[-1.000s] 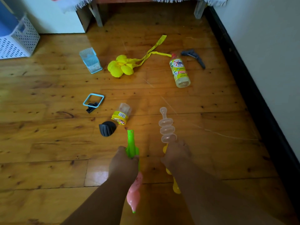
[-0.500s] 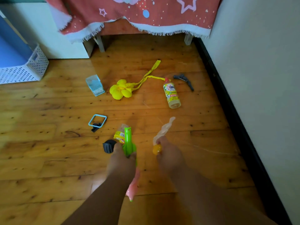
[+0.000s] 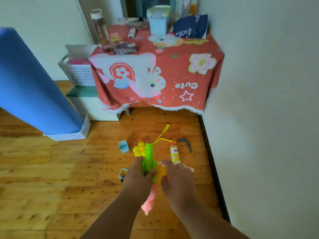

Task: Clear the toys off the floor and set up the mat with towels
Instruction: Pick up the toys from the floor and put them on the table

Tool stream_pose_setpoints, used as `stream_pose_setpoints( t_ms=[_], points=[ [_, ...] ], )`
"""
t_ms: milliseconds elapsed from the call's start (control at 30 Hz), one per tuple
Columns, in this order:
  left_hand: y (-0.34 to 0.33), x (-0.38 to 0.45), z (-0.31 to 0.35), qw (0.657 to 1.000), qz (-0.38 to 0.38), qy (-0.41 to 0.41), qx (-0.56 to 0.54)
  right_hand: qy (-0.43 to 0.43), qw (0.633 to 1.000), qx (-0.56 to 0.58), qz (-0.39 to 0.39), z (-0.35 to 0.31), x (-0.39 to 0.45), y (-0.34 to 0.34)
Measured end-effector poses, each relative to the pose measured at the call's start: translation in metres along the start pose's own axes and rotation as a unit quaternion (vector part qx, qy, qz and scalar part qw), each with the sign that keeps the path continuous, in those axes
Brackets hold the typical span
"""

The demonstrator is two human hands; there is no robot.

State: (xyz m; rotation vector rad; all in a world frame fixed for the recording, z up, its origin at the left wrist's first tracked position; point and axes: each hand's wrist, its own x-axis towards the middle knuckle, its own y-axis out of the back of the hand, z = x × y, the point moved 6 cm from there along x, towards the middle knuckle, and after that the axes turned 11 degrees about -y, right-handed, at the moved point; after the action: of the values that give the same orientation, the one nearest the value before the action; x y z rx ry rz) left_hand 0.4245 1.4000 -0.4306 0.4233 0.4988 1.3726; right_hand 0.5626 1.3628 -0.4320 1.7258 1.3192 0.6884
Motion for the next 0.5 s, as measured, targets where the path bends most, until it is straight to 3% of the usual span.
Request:
stream_pose_setpoints(
  t_ms=[200,400,500],
  points=[
    [0.097,0.016,0.133,0.984,0.015,-0.004,-0.177,0.043,0.994,0.086,0.059,-0.095,0.023,0.171],
    [0.151,0.07,0.204,0.939,-0.052,-0.05,-0.337,0.087,0.987,0.128,0.04,-0.155,0.069,0.252],
    [0.165,0.1,0.23,0.937,-0.08,-0.08,-0.329,0.084,0.992,0.049,0.075,-0.17,0.093,0.277]
  ],
)
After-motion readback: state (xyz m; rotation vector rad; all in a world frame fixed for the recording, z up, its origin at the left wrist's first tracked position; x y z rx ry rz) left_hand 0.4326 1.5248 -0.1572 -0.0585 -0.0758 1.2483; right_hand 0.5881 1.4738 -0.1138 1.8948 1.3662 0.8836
